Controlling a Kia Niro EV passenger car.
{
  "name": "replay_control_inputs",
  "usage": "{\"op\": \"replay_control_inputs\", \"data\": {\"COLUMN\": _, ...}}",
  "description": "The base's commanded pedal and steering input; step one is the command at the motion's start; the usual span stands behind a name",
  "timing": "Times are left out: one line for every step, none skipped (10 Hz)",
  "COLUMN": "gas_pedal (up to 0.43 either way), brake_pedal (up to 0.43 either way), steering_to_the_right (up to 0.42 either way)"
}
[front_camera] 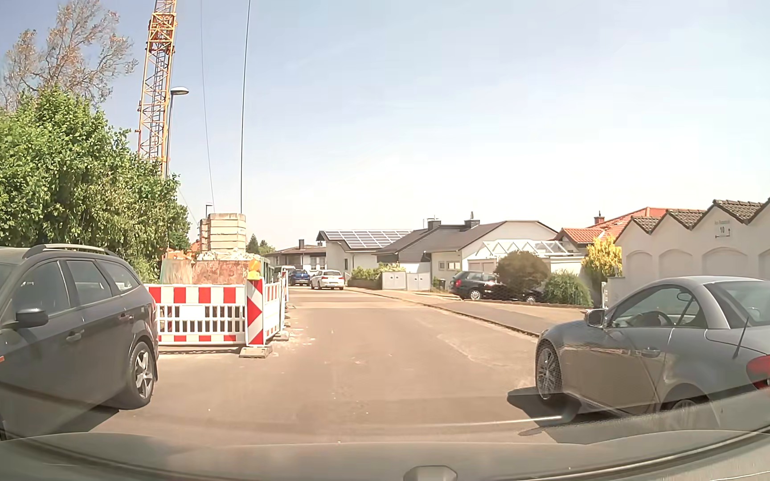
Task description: Follow the waypoints while adhering to traffic rules and regulations
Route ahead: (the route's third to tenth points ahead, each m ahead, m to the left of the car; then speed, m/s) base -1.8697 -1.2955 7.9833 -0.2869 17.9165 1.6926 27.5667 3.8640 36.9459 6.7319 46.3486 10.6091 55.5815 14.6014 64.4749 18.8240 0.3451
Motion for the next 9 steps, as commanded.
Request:
{"op": "replay_control_inputs", "data": {"gas_pedal": 0.0, "brake_pedal": 0.323, "steering_to_the_right": -0.012}}
{"op": "replay_control_inputs", "data": {"gas_pedal": 0.0, "brake_pedal": 0.323, "steering_to_the_right": -0.011}}
{"op": "replay_control_inputs", "data": {"gas_pedal": 0.0, "brake_pedal": 0.311, "steering_to_the_right": -0.012}}
{"op": "replay_control_inputs", "data": {"gas_pedal": 0.0, "brake_pedal": 0.311, "steering_to_the_right": -0.012}}
{"op": "replay_control_inputs", "data": {"gas_pedal": 0.0, "brake_pedal": 0.311, "steering_to_the_right": -0.012}}
{"op": "replay_control_inputs", "data": {"gas_pedal": 0.0, "brake_pedal": 0.311, "steering_to_the_right": -0.012}}
{"op": "replay_control_inputs", "data": {"gas_pedal": 0.0, "brake_pedal": 0.311, "steering_to_the_right": -0.012}}
{"op": "replay_control_inputs", "data": {"gas_pedal": 0.0, "brake_pedal": 0.311, "steering_to_the_right": -0.014}}
{"op": "replay_control_inputs", "data": {"gas_pedal": 0.0, "brake_pedal": 0.311, "steering_to_the_right": -0.015}}
